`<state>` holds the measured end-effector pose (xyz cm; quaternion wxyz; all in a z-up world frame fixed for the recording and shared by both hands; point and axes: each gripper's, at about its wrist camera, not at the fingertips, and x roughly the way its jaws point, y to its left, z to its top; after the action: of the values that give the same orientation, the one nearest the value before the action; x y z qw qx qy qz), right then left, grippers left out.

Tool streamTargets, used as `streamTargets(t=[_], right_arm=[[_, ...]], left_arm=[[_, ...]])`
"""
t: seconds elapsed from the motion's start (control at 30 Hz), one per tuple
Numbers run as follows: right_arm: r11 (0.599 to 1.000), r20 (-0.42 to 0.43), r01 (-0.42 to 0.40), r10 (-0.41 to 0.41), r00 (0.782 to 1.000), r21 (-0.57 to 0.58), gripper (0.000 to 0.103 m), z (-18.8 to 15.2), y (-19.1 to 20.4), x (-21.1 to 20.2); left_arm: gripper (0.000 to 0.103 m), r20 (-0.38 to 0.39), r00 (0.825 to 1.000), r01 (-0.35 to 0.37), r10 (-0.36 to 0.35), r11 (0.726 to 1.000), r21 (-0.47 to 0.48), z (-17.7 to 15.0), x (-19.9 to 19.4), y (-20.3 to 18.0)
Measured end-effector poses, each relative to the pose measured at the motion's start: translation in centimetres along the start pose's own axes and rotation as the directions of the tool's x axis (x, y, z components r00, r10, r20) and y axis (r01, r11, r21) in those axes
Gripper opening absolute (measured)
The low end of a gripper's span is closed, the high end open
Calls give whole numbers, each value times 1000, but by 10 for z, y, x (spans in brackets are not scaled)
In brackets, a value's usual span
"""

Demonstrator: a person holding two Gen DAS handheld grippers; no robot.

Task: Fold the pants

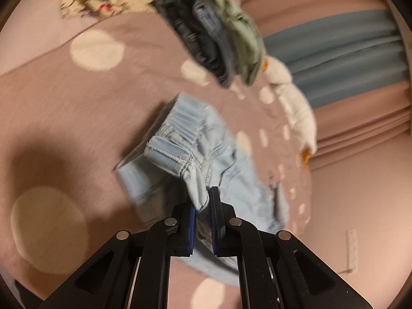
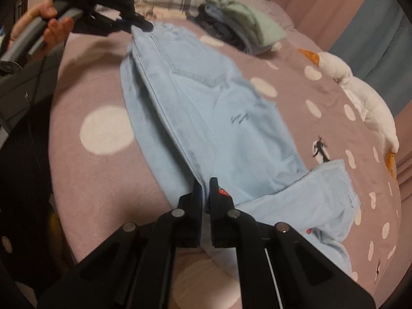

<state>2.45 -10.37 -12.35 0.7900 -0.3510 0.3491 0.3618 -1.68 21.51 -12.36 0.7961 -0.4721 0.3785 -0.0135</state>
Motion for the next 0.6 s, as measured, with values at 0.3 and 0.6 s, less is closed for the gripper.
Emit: streamTargets(t=[0.3,0.6], right_arm=[[1000,-63,-14,15,998,26,14,-9,10,17],[931,124,-192,160,979,311,36,-2,-39,-25]], left_arm=[[6,-63,989,-121,130,983,138,-11,5,-2],[12,-32,990,-114,135,927,358,-20,-8,-52]])
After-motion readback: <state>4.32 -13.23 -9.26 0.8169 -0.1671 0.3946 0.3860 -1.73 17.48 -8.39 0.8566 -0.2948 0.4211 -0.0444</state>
